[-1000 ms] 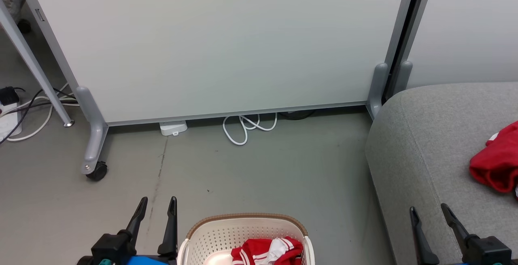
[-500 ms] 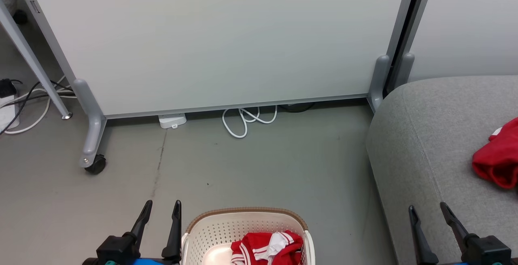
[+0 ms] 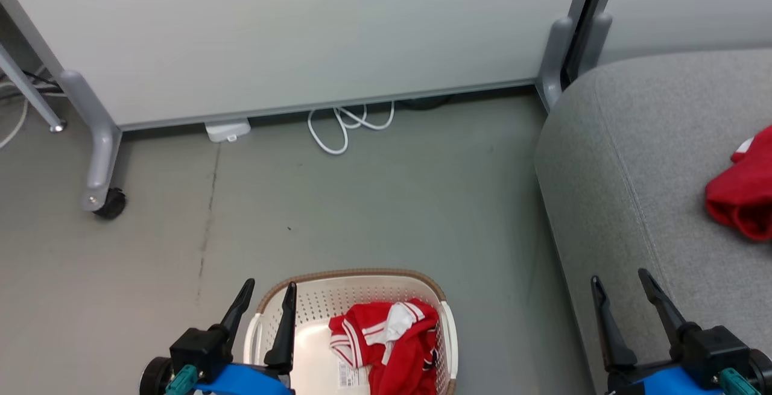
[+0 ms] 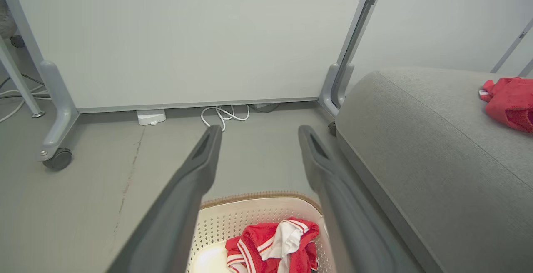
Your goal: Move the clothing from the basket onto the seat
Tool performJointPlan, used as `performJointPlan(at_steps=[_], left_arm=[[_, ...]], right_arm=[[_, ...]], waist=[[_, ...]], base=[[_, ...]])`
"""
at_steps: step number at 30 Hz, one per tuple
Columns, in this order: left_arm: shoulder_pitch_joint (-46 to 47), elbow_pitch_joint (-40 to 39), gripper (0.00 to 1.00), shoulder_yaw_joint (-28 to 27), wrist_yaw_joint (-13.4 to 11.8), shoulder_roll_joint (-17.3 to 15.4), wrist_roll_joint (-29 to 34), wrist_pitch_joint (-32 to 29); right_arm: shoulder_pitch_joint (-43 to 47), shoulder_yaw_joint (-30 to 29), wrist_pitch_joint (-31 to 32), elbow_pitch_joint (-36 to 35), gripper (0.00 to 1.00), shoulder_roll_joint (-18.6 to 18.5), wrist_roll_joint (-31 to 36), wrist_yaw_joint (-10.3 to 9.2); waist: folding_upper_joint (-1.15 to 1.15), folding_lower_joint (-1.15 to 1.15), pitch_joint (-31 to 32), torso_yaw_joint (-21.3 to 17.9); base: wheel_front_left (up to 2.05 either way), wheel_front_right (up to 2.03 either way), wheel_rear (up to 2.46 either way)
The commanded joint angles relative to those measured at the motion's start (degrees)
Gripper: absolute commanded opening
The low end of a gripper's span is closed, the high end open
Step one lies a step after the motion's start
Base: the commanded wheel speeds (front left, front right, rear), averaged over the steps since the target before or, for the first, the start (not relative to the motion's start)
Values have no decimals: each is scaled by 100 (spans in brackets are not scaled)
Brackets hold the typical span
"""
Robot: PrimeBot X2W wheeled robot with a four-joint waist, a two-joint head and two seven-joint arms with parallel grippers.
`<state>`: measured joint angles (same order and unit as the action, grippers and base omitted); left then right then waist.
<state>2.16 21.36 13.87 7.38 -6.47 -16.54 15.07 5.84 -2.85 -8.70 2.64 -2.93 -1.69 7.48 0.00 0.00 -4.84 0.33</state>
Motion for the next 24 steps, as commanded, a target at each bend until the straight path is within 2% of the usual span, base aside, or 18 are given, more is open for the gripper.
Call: performJointPlan(at_steps=[1,14,24], left_arm=[[137,29,100,21,12,-11,-14,16],[1587,972,100,721,12,-191,-162,16],[2815,2425,100,1287,12,-377,-501,16]], right_arm=[[-128,34,-37,-31,100,7,10,3],[-1154,551,-376,-205,100,8,1,3],[-1711,881,-574,-213,100,8,-178,3]], waist=[[0,0,-422,-196],[0,0,-2308,-948],[0,0,-3447,-1342]], base=[[0,0,0],[0,0,0],[0,0,0]])
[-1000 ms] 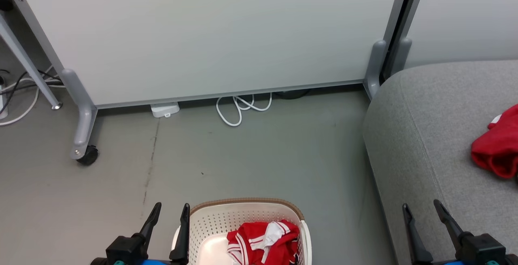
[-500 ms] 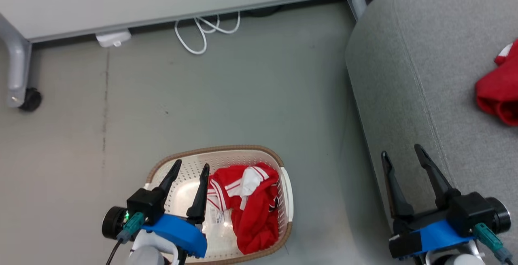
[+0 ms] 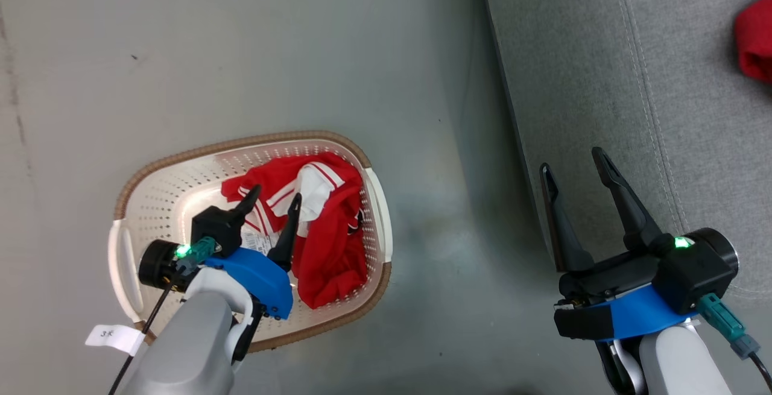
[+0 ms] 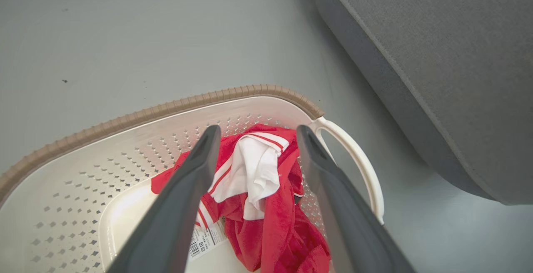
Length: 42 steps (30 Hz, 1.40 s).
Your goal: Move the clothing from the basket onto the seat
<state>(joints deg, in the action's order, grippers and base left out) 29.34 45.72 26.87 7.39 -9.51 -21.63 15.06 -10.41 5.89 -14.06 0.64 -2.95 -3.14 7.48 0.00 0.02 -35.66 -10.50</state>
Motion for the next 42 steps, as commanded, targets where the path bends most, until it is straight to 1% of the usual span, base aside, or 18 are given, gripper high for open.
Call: performJointPlan(at_steps=[1,8,16,22,26,33,38,39,41,42], left_arm=[[177,83,100,24,10,-91,-3,16],[516,534,100,236,11,-247,-71,17],[768,988,100,606,11,-230,-284,17],[950,1282,100,823,11,-252,-480,0],[1023,1429,100,963,11,-202,-642,-66],[1144,1548,100,1119,11,-193,-1008,-191],[1224,1626,100,1243,11,-208,-1160,-209],[1235,1645,97,1275,11,-204,-1185,-236],[1250,1674,41,1332,11,-197,-1255,-275],[1254,1684,18,1364,11,-196,-1277,-280]], right_arm=[[-115,26,-41,-10,100,11,-54,3],[-305,182,-107,10,100,11,-143,3],[-522,380,-121,-94,100,10,-293,3],[-549,412,-121,-180,100,10,-403,3],[-570,435,-123,-195,100,10,-435,3],[-610,522,-122,-202,100,10,-501,3],[-568,514,-123,-214,100,10,-510,3],[-563,509,-123,-219,100,10,-511,3],[-557,503,-123,-224,100,10,-514,3],[-556,501,-123,-220,100,10,-518,3]], waist=[[0,-2,-441,-289],[0,-2,-919,-485],[0,-2,-1288,-582],[0,-2,-1501,-643],[0,-2,-1607,-669],[0,-2,-1759,-755],[0,-2,-1808,-817],[0,-2,-1813,-822],[0,-2,-1819,-825],[0,-2,-1820,-824]], base=[[0,0,0],[0,0,0],[0,0,0],[0,0,0],[0,0,0],[0,0,0],[0,0,0],[0,0,0],[0,0,0],[0,0,0]])
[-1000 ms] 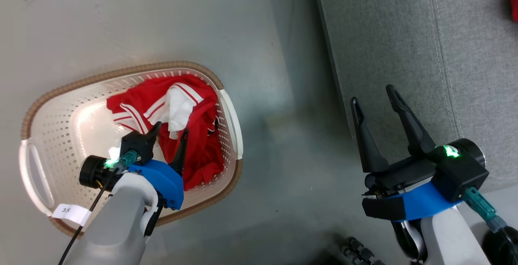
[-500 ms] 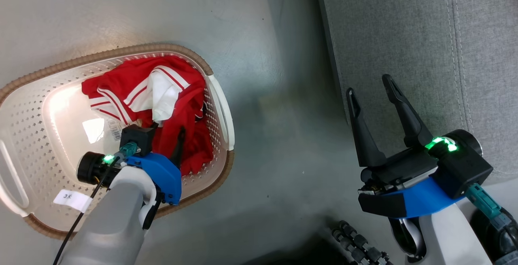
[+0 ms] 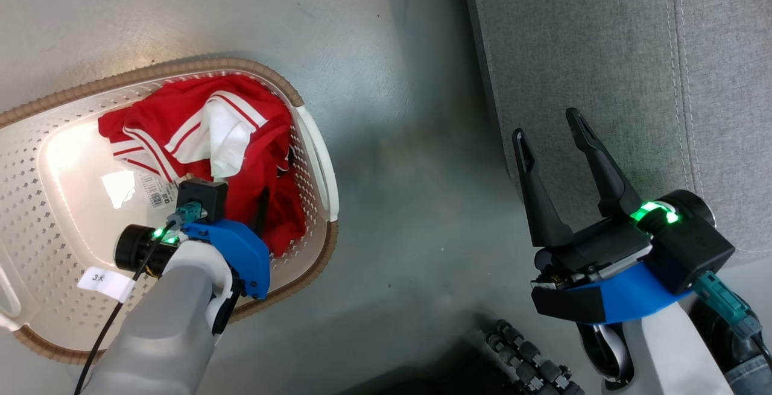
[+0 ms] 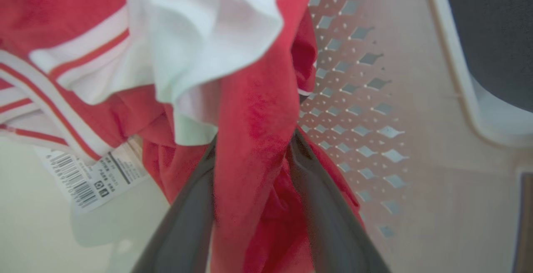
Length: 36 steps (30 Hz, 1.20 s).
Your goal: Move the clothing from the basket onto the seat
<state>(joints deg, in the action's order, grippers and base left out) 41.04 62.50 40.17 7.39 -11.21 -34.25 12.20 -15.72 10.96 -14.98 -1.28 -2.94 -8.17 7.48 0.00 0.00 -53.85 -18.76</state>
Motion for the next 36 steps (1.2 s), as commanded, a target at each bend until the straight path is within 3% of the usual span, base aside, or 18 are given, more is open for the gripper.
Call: performJointPlan(at_steps=[1,2,22,36], left_arm=[[84,7,18,34,11,-26,-15,6],[89,18,0,63,11,-28,-43,1],[165,151,0,493,11,-91,-466,111],[-12,142,0,657,11,85,-830,234]], right_arm=[[-24,-6,-30,-27,100,9,-15,3],[-28,-5,-30,-23,100,9,-18,3],[-78,32,-31,63,100,9,-5,3],[-69,-6,-30,175,100,8,189,3]], waist=[[0,0,-1,1],[0,0,-1,4],[0,0,132,33],[0,0,964,397]], base=[[0,0,0],[0,0,0],[0,0,0],[0,0,0]])
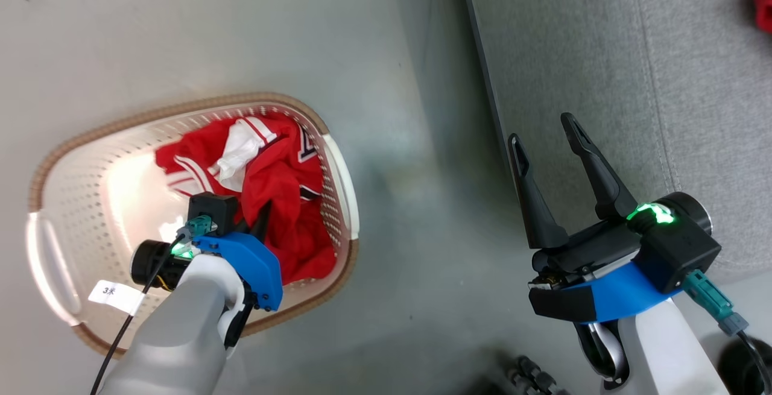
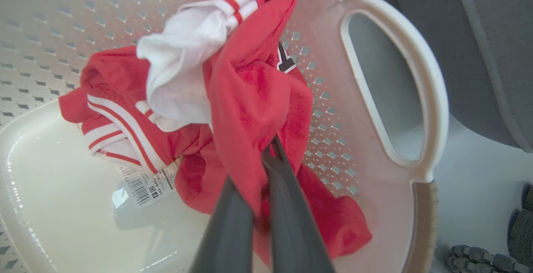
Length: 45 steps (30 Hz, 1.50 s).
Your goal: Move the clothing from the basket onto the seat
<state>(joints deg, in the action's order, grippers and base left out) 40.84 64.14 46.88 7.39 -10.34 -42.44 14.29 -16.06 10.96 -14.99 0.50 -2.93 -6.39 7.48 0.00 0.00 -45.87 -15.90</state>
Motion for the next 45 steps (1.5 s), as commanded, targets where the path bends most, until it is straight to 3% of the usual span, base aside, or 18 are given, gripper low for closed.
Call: performJointPlan(at_steps=[1,10,31,45], left_arm=[[-36,-47,0,-16,11,14,-41,49],[-503,-357,0,106,11,171,-185,94],[-1904,-1359,0,-215,11,241,396,98],[-1902,-1832,0,105,11,302,420,100]], right_arm=[[-22,-13,-29,14,100,7,33,3],[161,-127,-29,252,100,4,281,3],[1311,-293,173,701,100,5,302,3],[1894,-301,341,587,100,4,213,3]], waist=[[0,0,259,148],[0,0,1287,542],[0,0,3834,1219],[0,0,4653,1410]], base=[[0,0,0],[0,0,0],[0,0,0],[0,0,0]])
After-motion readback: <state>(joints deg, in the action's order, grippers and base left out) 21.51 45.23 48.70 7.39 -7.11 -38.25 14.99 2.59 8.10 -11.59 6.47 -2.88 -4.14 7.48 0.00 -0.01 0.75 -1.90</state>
